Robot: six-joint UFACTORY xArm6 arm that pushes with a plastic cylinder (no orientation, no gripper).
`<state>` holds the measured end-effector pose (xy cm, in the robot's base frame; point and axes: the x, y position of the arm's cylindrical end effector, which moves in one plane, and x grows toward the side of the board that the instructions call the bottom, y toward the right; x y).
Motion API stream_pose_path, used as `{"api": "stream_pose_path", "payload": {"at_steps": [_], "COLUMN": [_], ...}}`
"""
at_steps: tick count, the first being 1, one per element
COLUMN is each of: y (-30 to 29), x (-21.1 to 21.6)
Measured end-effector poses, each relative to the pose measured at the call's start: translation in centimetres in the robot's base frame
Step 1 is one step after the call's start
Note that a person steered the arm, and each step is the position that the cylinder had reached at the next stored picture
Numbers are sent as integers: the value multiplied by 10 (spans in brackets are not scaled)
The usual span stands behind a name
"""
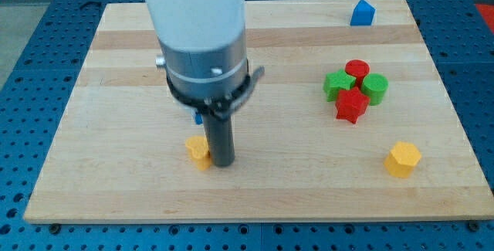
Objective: Slide the yellow heart closer to the blue cube
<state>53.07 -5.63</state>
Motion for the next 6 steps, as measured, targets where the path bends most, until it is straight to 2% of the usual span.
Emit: {"api": "stream_pose_path", "payload": {"at_steps": [1,3,4,6], "y": [-8,7,-30,-10], "x": [-17,52,39,-9]}}
